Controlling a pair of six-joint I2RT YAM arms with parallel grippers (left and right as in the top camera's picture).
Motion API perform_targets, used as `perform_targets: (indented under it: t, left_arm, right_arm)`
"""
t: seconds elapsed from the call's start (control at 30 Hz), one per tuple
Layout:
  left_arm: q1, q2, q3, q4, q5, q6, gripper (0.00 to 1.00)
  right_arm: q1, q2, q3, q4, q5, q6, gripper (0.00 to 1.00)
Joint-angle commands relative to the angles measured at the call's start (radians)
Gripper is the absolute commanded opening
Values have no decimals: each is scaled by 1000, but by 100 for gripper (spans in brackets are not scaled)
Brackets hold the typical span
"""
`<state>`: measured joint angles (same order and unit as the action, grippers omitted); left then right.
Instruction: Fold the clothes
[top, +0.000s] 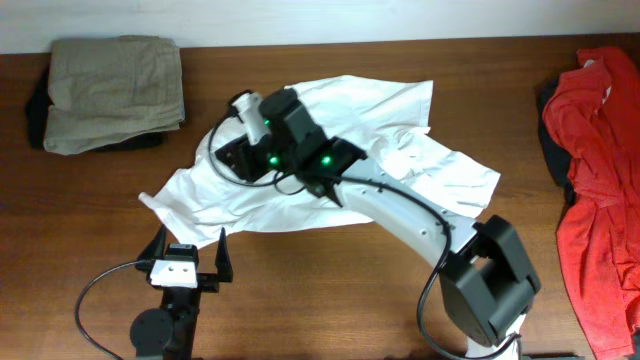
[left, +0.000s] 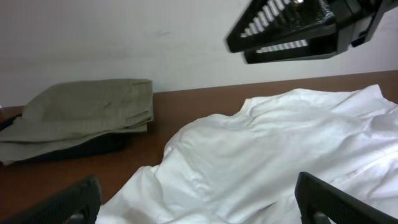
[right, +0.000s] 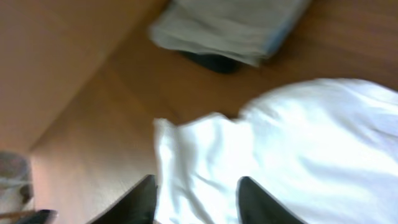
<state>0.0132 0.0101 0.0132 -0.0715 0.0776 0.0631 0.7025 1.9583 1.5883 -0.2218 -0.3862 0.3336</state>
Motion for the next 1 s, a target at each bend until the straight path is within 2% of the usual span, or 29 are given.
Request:
perform_targets:
  t: [0.0,0.03,0.07,0.17,0.23,0.33,0.4,0.43,0.5,0.6,0.7,0.73,0.97]
  left_arm:
    - [0,-5,-4,-4,3,9,99]
    - [0,-5,-4,-4,3,9,99]
    - [0,-5,-4,-4,3,9,99]
    - [0,-5,-4,-4,3,9,99]
    - [0,-5,-4,-4,3,9,99]
    - [0,-5,-4,-4,4,9,99]
    - [0,-5,-4,-4,3,9,99]
    - [0,-5,-4,-4,3,9,99]
    - [0,-5,-4,-4,3,9,99]
    - [0,-5,-4,-4,3,9,99]
    - [0,-5,-4,-4,3,9,99]
    - [0,-5,-4,-4,3,9,99]
    - [0,-5,-4,-4,3,9,99]
  right_arm:
    - [-127,-114,17,-148,176,-3,67]
    - [-177,-138,17,-232,243,-4,77]
    - [-272,-167,17,-372,271,-42,99]
    - [-434,-168,16,-609,284,-118,99]
    - [-539,-163,14,-726,380,-120,99]
    - [-698,-147,-12,-774,373,-121,99]
    - [-752,-129,-42,-774,267,-205,99]
    - [-765,-115,-60,-774,193,-253,100]
    - [-768,-98,-97,-769,172,-276,99]
    - [-761,-97,-146,-734,167,-284,90]
    - [-734,-97,-190,-685,133,-356,85]
    - [-721,-94,-204,-673,126,-356,78]
    - [-663,-16,-257,-555,165,-356,82]
